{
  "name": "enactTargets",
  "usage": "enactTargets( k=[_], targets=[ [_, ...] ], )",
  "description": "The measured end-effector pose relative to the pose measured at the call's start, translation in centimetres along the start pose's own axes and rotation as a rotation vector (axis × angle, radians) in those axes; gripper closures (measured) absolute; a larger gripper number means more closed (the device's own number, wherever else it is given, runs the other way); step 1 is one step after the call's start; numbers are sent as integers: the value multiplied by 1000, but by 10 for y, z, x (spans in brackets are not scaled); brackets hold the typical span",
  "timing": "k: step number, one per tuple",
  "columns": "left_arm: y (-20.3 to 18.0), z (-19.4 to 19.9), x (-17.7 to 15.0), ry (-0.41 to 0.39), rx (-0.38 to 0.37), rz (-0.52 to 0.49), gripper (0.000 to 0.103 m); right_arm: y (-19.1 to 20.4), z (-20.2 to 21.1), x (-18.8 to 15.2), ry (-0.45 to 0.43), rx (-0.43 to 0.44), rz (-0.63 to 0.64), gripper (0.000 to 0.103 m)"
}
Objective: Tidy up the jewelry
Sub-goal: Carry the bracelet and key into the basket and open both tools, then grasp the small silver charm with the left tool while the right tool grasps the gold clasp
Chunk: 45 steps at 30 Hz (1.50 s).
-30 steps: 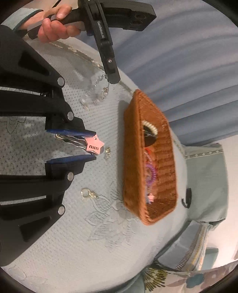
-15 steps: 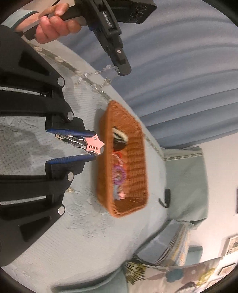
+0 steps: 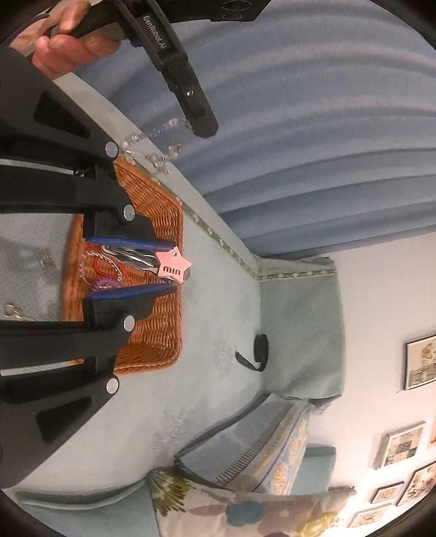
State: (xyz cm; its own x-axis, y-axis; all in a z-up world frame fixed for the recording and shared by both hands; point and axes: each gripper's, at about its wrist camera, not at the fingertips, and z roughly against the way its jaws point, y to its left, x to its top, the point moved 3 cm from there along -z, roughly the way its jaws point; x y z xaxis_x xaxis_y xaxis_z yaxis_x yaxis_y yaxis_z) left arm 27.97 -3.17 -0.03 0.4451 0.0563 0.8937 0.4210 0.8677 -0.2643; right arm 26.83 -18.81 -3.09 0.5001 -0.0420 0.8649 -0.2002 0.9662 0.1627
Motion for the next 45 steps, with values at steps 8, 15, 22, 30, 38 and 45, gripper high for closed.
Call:
enactTargets(
  k=[8, 15, 22, 30, 38, 45],
  targets=[
    [33, -79, -29, 116, 59, 52, 96, -35, -76, -31, 193, -19, -94, 85],
    [40, -98, -50, 174, 89, 32, 96, -53, -110, -53, 300, -41, -132, 85],
    [27, -77, -55, 159, 89, -5, 55, -57, -101, -53, 309, -54, -134, 70],
    [5, -11, -46, 85, 60, 1, 53, -49, -35, -39, 222, -22, -131, 59],
    [-19, 43, -69, 56, 34, 18, 53, -36, 28, -57, 159, -38, -89, 59],
    [-10, 31, -122, 159, 27, 82, 53, -46, 35, -100, 190, -44, -143, 59]
  ],
)
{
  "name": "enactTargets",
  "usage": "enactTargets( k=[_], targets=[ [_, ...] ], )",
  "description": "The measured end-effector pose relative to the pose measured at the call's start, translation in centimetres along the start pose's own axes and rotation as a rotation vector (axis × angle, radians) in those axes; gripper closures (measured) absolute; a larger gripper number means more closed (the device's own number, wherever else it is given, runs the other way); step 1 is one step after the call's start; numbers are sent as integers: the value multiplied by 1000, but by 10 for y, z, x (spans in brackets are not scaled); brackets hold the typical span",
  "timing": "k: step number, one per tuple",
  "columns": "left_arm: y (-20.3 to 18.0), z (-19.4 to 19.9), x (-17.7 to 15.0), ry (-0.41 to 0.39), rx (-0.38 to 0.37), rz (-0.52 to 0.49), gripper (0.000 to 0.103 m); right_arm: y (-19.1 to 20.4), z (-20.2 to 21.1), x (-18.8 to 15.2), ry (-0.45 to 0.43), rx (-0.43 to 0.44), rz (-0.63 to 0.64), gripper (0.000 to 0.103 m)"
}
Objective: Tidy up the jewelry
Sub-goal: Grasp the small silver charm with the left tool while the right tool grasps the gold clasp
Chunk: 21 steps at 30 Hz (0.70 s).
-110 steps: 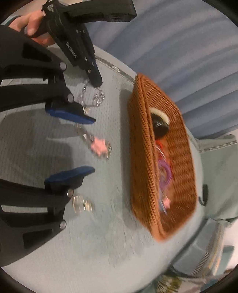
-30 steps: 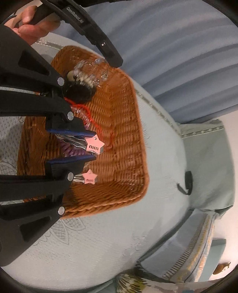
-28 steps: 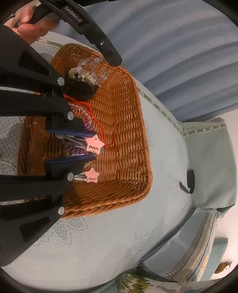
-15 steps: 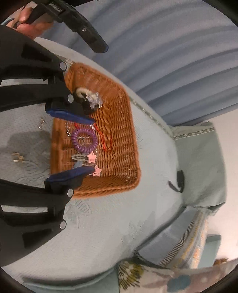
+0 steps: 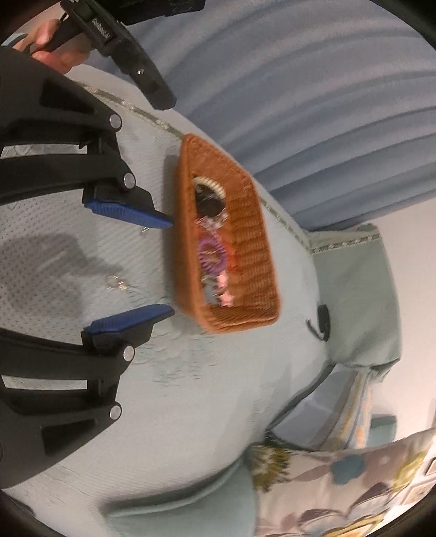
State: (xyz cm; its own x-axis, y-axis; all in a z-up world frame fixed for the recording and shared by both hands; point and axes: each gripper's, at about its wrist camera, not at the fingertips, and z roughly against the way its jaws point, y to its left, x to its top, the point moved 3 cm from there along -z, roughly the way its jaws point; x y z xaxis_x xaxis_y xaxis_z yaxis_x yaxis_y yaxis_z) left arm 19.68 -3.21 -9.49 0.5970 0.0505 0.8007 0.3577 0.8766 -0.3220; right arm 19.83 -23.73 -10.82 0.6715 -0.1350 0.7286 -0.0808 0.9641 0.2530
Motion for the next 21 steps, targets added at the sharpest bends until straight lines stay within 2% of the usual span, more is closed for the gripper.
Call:
enactTargets(
  k=[7, 9, 11, 13, 17, 21],
  targets=[
    [15, -38, -22, 82, 22, 18, 53, -11, -30, -21, 70, -30, -3, 60],
    [15, -46, -26, 102, 24, 12, 53, -9, -36, -28, 96, -31, 8, 65],
    [15, -54, -30, 123, 31, 1, 53, -7, -44, -34, 130, -31, 22, 66],
    [15, -61, -33, 145, 32, -9, 55, -3, -52, -38, 159, -33, 40, 73],
    [11, -75, -38, 198, 25, -44, 55, 2, -66, -48, 206, -55, 65, 73],
    [4, -91, -39, 242, 42, -104, 55, 7, -75, -49, 208, -127, 128, 83]
  ],
)
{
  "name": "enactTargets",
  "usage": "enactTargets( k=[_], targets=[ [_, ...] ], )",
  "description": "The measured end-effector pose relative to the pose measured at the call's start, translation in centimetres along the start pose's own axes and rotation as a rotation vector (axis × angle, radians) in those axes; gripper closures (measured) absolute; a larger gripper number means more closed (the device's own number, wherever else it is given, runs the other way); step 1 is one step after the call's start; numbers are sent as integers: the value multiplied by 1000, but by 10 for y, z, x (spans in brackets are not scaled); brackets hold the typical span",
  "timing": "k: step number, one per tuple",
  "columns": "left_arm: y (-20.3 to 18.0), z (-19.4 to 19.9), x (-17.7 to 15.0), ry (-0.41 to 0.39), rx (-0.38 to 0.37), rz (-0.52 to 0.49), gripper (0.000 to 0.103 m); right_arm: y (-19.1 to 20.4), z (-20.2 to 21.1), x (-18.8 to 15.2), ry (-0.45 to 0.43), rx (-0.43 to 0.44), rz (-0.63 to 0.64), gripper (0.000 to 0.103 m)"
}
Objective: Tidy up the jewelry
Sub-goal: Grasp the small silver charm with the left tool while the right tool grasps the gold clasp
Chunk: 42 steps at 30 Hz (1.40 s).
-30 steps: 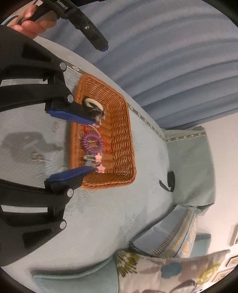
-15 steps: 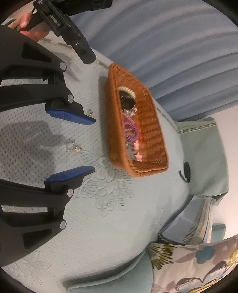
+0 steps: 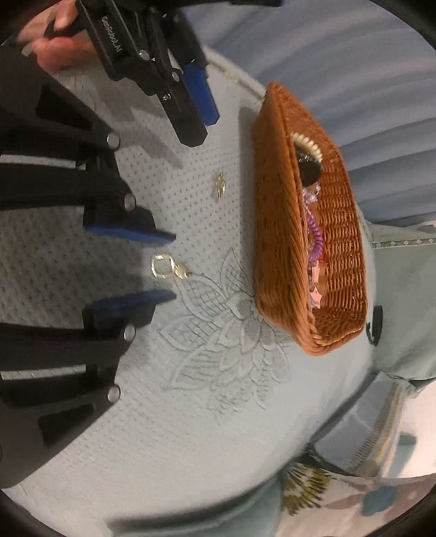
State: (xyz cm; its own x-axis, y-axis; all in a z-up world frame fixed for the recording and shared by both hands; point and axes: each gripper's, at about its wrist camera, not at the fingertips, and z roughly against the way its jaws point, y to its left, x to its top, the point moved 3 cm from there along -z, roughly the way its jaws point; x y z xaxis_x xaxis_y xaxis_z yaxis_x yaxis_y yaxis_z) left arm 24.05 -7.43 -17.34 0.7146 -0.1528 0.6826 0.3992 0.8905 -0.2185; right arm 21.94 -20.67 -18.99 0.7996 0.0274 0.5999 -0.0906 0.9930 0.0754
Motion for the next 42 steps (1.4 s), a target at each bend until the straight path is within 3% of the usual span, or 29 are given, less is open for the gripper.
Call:
enactTargets(
  k=[8, 12, 15, 21, 26, 35, 36, 39, 42],
  targets=[
    [-15, -38, 19, 75, 54, -132, 56, -11, -3, 5, 3, 12, -33, 88],
    [-21, -53, 25, 105, 95, -194, 68, -13, -2, 5, 0, 24, -37, 88],
    [-25, -52, 23, 100, 91, -219, 83, -13, -2, 5, -3, 34, -41, 88],
    [-25, -38, 11, 92, 62, -206, 83, -13, 1, 4, -5, 77, -37, 88],
    [-18, -20, -5, 88, 30, -133, 84, -1, 3, 2, -5, 96, 20, 88],
    [-10, 1, -22, 49, 44, -107, 83, 9, 5, -5, 13, 123, 70, 85],
    [-10, 1, -23, 55, 31, -108, 81, 7, 7, -6, 13, 126, 64, 85],
    [-6, 9, -24, 47, 3, -111, 57, 5, 7, -6, 16, 136, 45, 85],
    [-2, 14, -30, 70, 21, -167, 56, 2, 7, -4, 12, 121, 28, 85]
  ],
)
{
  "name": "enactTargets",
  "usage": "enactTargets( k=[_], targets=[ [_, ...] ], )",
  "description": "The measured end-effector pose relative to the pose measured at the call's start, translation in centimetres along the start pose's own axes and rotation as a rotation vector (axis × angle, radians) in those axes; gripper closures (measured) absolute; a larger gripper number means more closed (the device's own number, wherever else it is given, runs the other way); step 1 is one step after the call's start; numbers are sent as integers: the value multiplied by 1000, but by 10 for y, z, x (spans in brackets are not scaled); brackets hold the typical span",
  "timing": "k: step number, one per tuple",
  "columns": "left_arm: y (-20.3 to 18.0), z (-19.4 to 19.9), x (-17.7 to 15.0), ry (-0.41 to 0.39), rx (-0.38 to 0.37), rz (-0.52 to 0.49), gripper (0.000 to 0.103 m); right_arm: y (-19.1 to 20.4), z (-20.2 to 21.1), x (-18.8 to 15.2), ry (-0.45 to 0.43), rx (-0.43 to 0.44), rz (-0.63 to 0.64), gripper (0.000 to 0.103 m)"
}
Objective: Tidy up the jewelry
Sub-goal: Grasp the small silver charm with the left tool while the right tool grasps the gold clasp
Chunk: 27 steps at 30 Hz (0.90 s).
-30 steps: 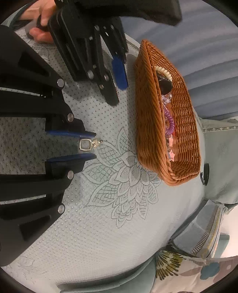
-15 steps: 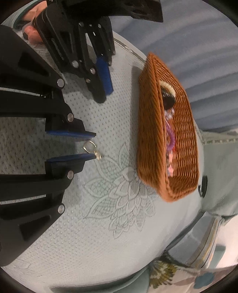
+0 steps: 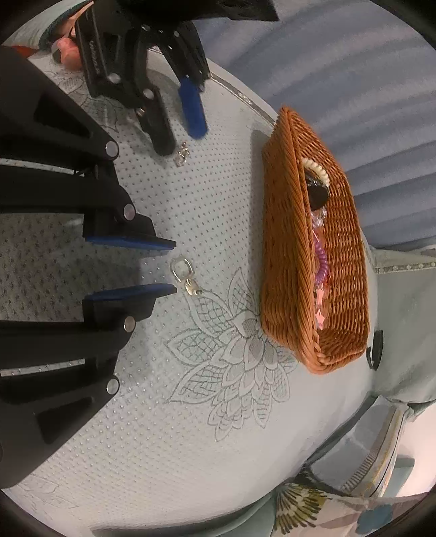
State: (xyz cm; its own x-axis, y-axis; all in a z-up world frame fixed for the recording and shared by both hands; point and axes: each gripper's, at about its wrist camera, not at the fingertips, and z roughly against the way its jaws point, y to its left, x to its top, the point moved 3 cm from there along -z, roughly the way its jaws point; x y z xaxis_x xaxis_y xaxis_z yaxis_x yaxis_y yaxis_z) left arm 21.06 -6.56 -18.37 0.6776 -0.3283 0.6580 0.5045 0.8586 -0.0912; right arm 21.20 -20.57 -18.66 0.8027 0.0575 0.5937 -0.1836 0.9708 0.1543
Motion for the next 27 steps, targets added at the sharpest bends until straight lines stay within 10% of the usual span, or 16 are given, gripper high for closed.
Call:
enactTargets(
  k=[5, 13, 27],
  targets=[
    [4, -1, -2, 15, -4, -15, 59, -10, -7, 11, -1, -3, -65, 84],
    [0, -4, -1, 19, -2, -40, 59, 4, -18, 23, -3, 27, -18, 56],
    [-3, -3, -3, 20, -29, -61, 59, 21, 4, -4, 51, 29, 170, 73]
  ],
)
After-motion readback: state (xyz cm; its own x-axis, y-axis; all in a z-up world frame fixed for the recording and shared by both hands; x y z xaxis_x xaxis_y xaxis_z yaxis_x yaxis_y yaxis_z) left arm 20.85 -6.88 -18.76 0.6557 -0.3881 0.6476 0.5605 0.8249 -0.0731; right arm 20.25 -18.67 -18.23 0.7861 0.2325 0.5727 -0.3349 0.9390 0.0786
